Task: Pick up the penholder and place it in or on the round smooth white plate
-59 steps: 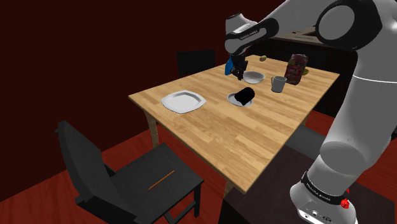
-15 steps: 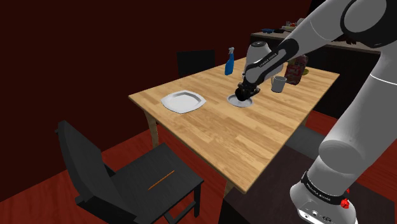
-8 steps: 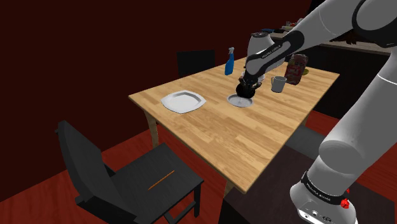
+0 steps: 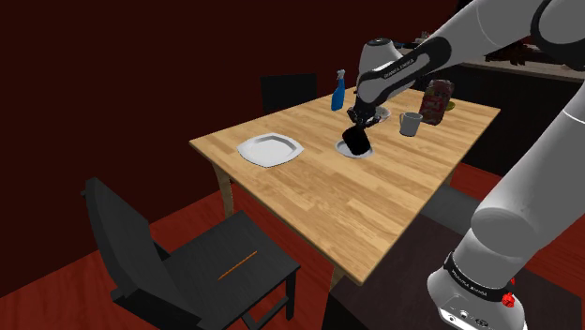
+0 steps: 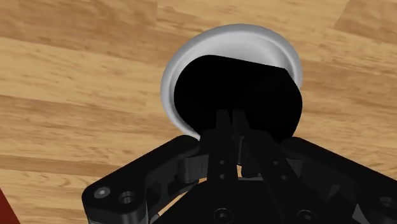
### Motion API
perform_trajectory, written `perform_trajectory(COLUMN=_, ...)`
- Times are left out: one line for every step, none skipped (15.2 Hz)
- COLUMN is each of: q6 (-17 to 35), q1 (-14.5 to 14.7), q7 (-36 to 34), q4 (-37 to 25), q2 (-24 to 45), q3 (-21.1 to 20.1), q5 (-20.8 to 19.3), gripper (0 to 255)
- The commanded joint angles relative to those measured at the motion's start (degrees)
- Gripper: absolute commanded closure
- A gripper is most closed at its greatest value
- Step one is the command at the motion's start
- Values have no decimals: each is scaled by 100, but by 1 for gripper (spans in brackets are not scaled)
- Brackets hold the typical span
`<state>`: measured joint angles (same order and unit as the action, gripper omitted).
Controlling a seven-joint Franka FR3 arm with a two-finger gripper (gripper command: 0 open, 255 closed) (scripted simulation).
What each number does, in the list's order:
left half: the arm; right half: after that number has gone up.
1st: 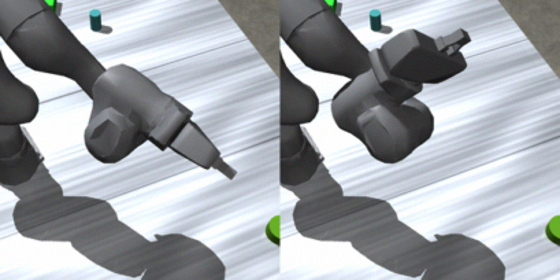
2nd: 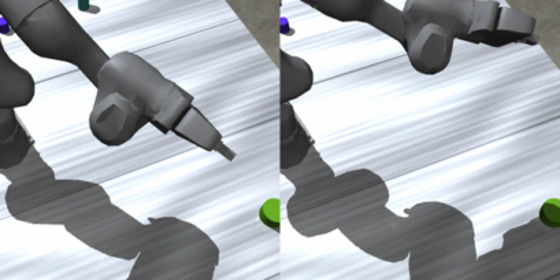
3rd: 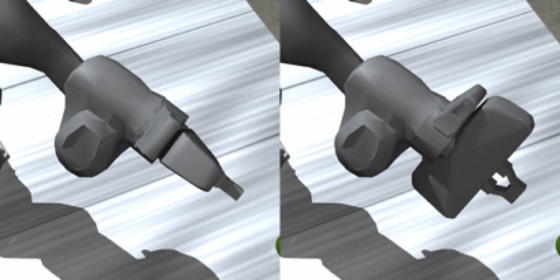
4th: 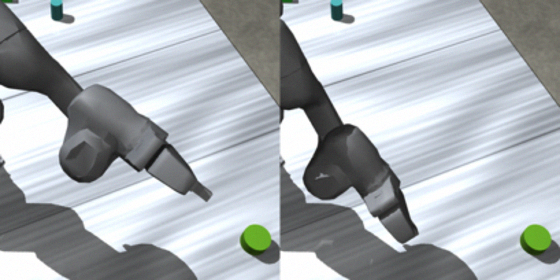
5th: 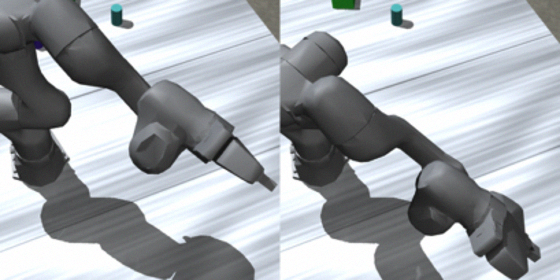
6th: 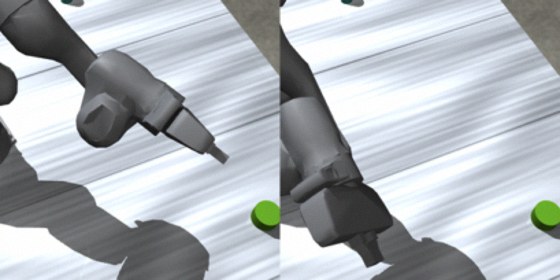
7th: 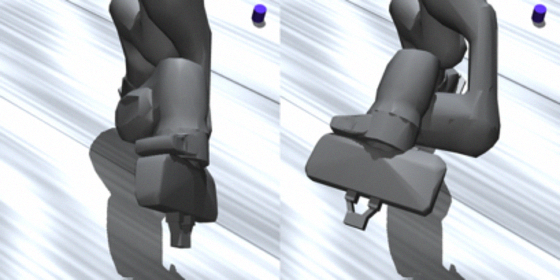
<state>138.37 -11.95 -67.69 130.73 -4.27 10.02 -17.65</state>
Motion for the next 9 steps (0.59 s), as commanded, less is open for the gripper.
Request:
perform_trajectory(q6=120, q1=6, q7=-78, q4=82, q2=79, q3=-12, q5=-34, gripper=255)
perform_trajectory(q6=197, q1=1, q7=-100, q4=115, q2=123, q3=-9, q5=-50, gripper=255)
perform_trajectory(q6=273, q1=-4, q7=-122, q4=148, q2=168, q3=-7, q5=-65, gripper=255)
perform_trajectory(q6=349, q1=-9, q7=-144, q4=179, q2=214, q3=-6, q5=-82, gripper=255)
perform_trajectory(q6=425, q1=-17, q7=-167, q4=209, q2=261, q3=-5, q5=-98, gripper=255)
perform_trajectory(q6=501, q1=-25, q7=-190, q4=238, q2=310, q3=-7, q5=-115, gripper=255)
perform_trajectory(q6=577, q1=-33, q7=-214, q4=265, q2=360, q3=-8, q5=-133, gripper=255)
perform_trajectory(q6=653, q1=-39, q7=-238, q4=291, q2=411, q3=-6, q5=-152, gripper=255)
perform_trajectory(q6=729, q1=-38, q7=-263, q4=316, q2=463, q3=2, q5=-171, gripper=255)
